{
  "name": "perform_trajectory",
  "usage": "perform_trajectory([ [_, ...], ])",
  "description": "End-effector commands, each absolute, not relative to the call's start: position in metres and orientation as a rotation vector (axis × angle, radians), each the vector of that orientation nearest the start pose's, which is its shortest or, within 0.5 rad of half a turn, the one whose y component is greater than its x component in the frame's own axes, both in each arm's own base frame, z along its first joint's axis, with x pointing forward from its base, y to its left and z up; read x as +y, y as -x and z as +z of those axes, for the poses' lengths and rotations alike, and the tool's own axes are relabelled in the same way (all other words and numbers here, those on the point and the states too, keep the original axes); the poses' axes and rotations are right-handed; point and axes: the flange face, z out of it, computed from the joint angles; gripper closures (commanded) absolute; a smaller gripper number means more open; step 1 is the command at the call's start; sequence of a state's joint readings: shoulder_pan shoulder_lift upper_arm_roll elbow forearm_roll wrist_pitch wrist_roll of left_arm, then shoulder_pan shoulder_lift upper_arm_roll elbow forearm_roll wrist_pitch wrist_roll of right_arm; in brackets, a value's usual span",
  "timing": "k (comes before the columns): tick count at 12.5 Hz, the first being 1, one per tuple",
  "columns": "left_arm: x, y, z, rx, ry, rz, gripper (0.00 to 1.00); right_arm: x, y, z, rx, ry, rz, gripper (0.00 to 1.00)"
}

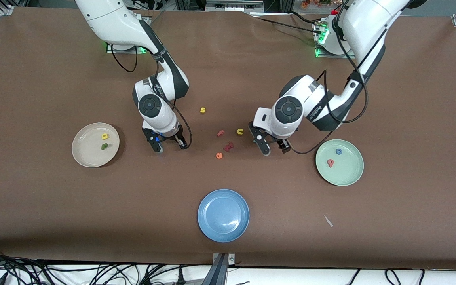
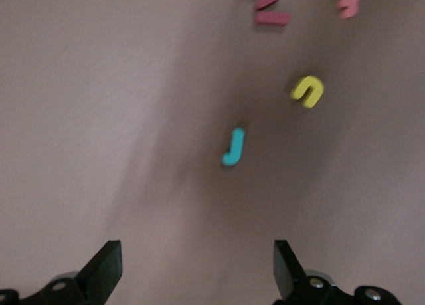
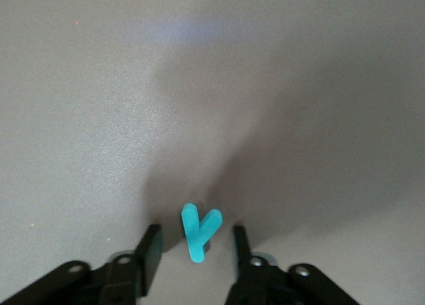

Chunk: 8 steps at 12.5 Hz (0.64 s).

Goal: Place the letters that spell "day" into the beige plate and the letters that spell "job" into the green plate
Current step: 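Grasp the cyan y and cyan j with both grippers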

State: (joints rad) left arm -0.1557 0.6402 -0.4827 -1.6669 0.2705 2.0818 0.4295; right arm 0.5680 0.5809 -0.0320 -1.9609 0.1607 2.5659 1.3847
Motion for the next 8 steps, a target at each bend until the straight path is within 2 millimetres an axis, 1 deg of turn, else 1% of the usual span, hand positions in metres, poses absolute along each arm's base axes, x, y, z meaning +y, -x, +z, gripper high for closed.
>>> perform_trajectory([
  [1, -0.385, -0.556, 0.231, 1.918, 2.549, 0.172, 0.0, 0.311, -0.527, 0.179, 1.417, 2.74, 0.045, 0.75],
  [2, -0.396, -0.548, 0.226, 1.93, 2.541, 0.179, 0.0, 0.311, -0.527, 0.179, 1.419, 2.739, 0.046, 0.82],
  [3, -0.406, -0.54, 0.225, 1.952, 2.517, 0.178, 0.0, 0.311, -0.527, 0.179, 1.419, 2.739, 0.046, 0.9],
  [4, -0.409, -0.538, 0.223, 1.962, 2.49, 0.179, 0.0, 0.311, -0.528, 0.178, 1.421, 2.738, 0.045, 0.99],
  [6, -0.417, -0.53, 0.22, 2.003, 2.392, 0.171, 0.0, 0.31, -0.535, 0.184, 1.421, 2.726, 0.035, 1.0],
  [7, -0.417, -0.528, 0.215, 2.008, 2.388, 0.181, 0.0, 0.311, -0.54, 0.19, 1.412, 2.723, 0.029, 1.0],
  [8, -0.417, -0.529, 0.209, 2.01, 2.391, 0.185, 0.01, 0.305, -0.546, 0.197, 1.407, 2.744, 0.038, 1.0],
])
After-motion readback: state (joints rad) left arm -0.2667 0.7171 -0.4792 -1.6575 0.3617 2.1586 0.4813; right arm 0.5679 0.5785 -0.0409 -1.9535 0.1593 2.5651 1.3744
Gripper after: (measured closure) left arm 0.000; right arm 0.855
